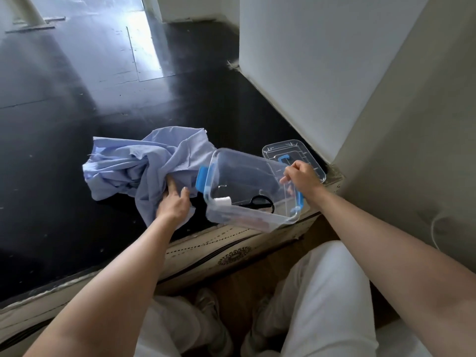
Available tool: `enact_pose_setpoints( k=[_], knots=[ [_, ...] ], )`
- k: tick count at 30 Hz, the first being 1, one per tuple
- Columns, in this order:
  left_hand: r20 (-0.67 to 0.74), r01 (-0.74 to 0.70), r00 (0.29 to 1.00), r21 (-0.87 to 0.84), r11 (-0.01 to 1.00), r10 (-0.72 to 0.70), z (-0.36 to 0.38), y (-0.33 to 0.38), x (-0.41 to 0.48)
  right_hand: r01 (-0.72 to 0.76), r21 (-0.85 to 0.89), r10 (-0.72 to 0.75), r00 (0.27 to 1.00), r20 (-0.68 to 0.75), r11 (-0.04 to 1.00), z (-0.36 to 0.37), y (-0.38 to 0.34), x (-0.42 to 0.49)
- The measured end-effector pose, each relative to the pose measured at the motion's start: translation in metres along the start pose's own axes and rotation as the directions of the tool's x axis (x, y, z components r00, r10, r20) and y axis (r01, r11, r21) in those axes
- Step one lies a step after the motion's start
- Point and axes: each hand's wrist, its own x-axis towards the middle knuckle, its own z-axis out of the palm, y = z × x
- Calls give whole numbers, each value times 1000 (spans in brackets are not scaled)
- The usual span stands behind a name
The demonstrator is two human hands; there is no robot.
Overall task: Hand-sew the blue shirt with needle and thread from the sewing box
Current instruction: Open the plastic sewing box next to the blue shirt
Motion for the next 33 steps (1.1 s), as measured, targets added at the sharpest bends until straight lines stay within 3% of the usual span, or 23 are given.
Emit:
enact_pose_setpoints(
  k=[5, 9, 12, 15, 17, 20, 22, 24, 26, 28, 30, 33],
  knots=[
    [5, 56, 998, 45, 997, -57, -6, -1, -3, -98, 123, 120, 976, -181, 988, -13, -2, 3],
    [-12, 33, 999, 55, 998, -32, -4, 6, -9, -136, 87, 156, 945, -287, 987, -4, -4, 5],
    [-18, 17, 1000, 72, 997, -16, -8, 6, -15, -191, 212, 243, 936, -253, 958, 14, -2, 5],
    [-33, -14, 999, 134, 991, 19, -14, 4, -20, -261, 393, 335, 933, -132, 882, 35, -4, 8],
    [-73, -47, 996, 169, 985, 60, -19, 3, -24, -309, 411, 355, 934, -38, 858, 48, -7, 10],
    [-259, -50, 960, 223, 974, 109, -26, 3, -29, -246, 78, 253, 961, -109, 966, 58, -11, 10],
    [-361, -31, 923, 267, 963, 130, -31, 4, -30, 3, -214, -44, 982, -185, 977, 58, -16, 7],
    [-294, -74, 941, 310, 948, 170, -32, 4, -27, 242, -424, -291, 955, -52, 873, 61, -21, 6],
    [-117, -127, 976, 379, 917, 183, -30, 2, -22, 302, -598, -236, 953, 188, 743, 64, -24, 6],
    [4, -111, 993, 431, 896, 121, -27, 1, -19, 279, -694, -80, 949, 305, 663, 66, -24, 3],
    [-50, -44, 996, 437, 898, 73, -24, 1, -17, 277, -697, -76, 949, 306, 661, 64, -23, 2],
    [-284, -49, 944, 377, 925, 165, -24, 13, -16, 284, -717, -52, 943, 328, 636, 59, -25, 6]
  ],
)
